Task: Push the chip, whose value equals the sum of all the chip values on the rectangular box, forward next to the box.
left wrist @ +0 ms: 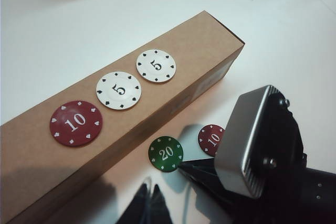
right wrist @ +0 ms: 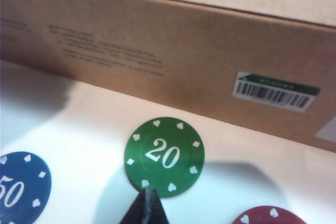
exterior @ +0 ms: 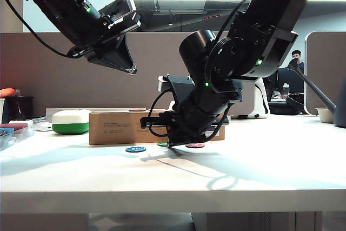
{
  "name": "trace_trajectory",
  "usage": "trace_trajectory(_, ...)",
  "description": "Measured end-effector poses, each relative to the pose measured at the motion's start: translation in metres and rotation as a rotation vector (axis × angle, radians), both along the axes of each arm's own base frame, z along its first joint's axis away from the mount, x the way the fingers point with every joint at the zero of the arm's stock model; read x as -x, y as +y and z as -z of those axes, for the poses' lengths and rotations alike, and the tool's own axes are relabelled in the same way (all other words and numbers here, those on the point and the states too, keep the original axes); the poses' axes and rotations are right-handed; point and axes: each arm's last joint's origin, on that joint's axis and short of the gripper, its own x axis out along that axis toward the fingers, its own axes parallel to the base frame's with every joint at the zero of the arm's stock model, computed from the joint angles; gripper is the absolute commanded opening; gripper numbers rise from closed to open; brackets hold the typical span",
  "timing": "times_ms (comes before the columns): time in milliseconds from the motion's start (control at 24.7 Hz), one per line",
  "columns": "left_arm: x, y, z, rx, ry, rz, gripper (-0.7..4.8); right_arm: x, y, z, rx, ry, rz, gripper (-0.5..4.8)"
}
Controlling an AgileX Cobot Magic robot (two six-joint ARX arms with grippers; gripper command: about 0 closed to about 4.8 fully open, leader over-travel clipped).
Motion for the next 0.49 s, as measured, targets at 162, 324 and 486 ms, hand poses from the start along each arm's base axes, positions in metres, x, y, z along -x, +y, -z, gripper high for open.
trace_trajectory(162, 0.0000, 0.0000, 0.0000, 0.000, 0.000, 0.000, -0.05, -0.0003, 0.0002, 0.0006, -0.008, -0.010, 0.000, -0.05)
trace_trajectory(324, 0.0000, 0.0000, 0.0000, 0.000, 0.000, 0.000, -0.05, -0.0009, 0.0007, 0.0010, -0.015, -0.020, 0.000, -0.05)
trace_trajectory(486, 0.0000, 0.0000, 0.0000, 0.000, 0.000, 0.000, -0.05, -0.0011, 0.0006, 0.0009, -0.018, -0.024, 0.000, -0.05)
